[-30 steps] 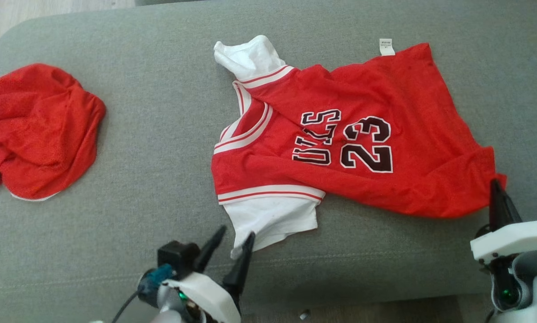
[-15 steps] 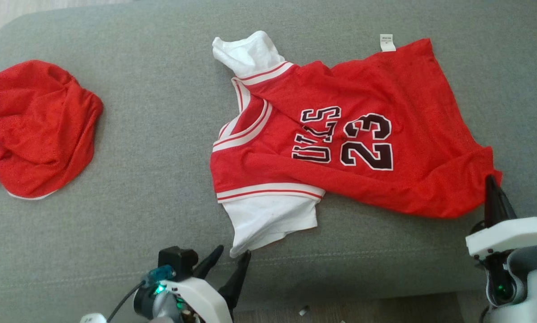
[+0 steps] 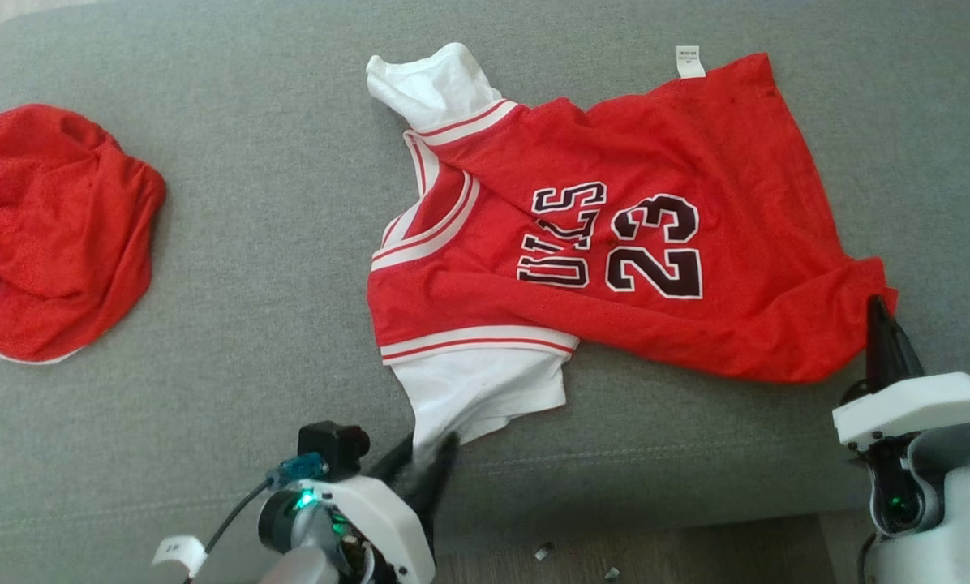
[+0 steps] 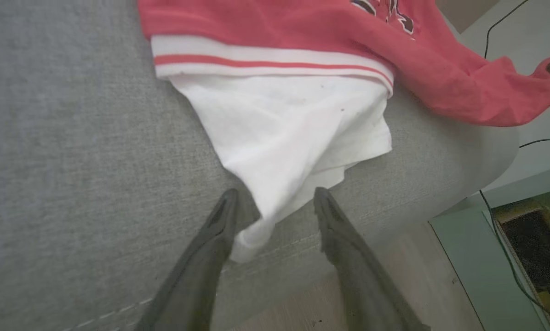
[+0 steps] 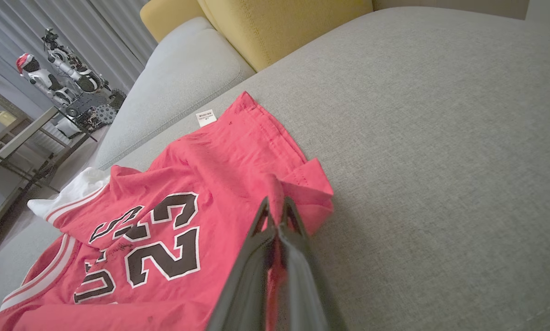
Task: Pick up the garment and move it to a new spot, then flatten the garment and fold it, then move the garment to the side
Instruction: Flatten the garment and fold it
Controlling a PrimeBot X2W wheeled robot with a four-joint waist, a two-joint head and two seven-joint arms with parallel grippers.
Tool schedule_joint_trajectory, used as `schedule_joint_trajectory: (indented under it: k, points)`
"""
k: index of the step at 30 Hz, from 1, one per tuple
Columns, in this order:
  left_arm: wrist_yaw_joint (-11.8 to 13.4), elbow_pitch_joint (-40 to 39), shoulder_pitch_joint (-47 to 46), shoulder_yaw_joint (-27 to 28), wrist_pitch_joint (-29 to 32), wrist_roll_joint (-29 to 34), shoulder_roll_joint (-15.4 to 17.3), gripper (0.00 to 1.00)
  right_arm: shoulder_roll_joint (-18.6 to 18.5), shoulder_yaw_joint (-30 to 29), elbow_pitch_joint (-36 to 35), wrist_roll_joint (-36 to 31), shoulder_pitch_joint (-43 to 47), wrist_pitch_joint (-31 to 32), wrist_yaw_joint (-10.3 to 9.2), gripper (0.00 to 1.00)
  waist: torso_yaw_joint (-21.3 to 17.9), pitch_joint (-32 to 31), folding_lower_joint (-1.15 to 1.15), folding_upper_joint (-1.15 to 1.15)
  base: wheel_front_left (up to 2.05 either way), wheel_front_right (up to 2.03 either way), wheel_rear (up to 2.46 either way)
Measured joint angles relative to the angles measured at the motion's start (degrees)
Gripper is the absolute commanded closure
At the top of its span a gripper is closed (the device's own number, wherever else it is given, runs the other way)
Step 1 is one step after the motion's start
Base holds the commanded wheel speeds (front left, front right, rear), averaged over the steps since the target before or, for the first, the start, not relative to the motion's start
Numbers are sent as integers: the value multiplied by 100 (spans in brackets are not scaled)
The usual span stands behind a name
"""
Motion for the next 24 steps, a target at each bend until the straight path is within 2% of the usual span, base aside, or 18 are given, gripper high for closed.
schedule_joint_trajectory:
  k: [9,15,24]
  points:
    - [-46,-444,-51,65,-530,-538,27,100,0,-23,-3,-74,-110,2,0,100,51,-28,0,0,0,0,0]
    - [-47,-1373,-254,386,-760,-1216,216,100,-1,23,-253,-423,-465,81,0,100,87,-207,0,0,0,0,0]
    - [-22,-2798,-683,981,-730,-1997,503,100,-85,-11,-450,-266,-1552,499,0,100,96,-620,0,0,0,0,0]
